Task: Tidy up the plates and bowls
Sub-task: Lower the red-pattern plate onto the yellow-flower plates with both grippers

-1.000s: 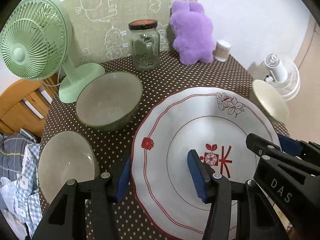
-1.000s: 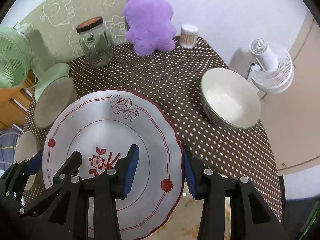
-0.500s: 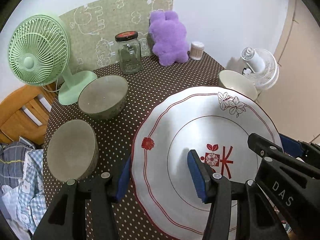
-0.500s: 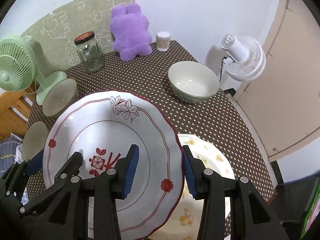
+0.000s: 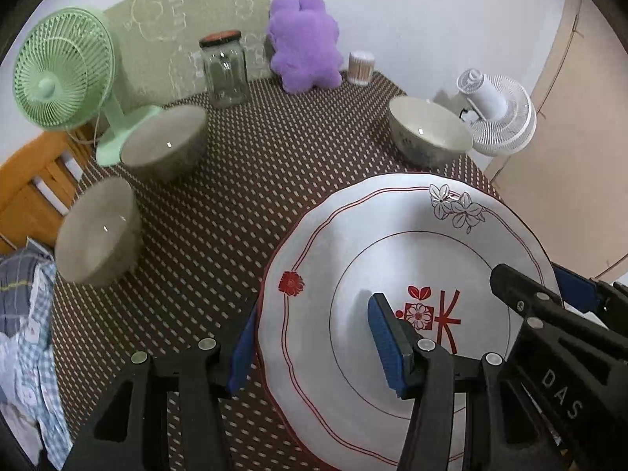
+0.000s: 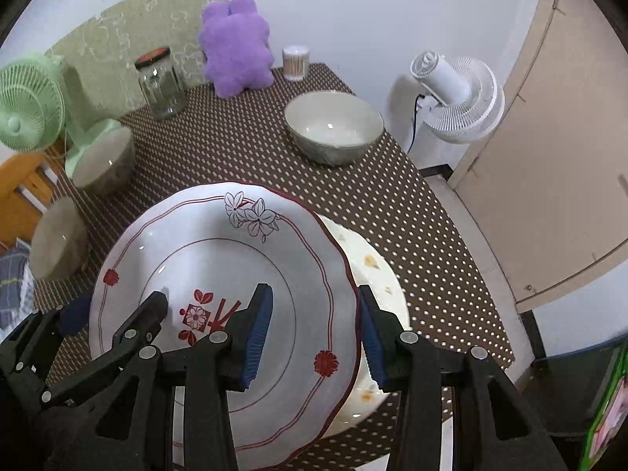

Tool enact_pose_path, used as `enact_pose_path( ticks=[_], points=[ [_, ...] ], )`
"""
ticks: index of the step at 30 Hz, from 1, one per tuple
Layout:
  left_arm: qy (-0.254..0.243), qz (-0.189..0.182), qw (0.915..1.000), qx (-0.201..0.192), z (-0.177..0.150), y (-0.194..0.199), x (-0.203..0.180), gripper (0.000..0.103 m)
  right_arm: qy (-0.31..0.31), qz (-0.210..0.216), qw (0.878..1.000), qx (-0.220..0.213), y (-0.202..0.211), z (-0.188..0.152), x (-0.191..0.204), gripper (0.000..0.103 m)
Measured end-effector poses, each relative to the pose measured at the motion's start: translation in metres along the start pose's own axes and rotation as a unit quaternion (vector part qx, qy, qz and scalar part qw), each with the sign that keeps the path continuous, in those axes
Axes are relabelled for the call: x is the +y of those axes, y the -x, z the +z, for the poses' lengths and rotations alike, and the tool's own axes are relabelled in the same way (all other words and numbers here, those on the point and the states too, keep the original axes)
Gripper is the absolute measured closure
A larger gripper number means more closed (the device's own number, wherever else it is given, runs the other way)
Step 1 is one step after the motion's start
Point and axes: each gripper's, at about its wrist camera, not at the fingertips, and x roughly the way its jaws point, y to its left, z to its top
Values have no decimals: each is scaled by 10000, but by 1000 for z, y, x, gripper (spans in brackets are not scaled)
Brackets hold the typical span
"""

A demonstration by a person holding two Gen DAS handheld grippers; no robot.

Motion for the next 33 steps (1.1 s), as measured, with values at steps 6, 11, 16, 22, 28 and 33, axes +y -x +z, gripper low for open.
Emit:
enact_pose_path(
  ticks=[6,11,16,22,28,33],
  points=[
    [37,61,9998,181,-11,-17,-21,49,67,15,9997,214,-23,-10,-23,56],
    [77,101,9994,314,-15,-28,-36,48,119,34,9993,345,-37,-15,-38,56],
    [60,192,9991,374,-17,-37,-45,48,207,71,9986,472,-51,-15,-50,56],
    [-56,465,9985,300,-16,-44,-57,48,224,199,9978,585,-62,-13,-57,56],
    [-99,635,9976,274,-18,-46,-65,48,230,323,9971,653,-68,-14,-62,56],
    [-48,714,9971,255,-18,-47,-67,48,241,407,9969,627,-70,-15,-65,56]
  ],
)
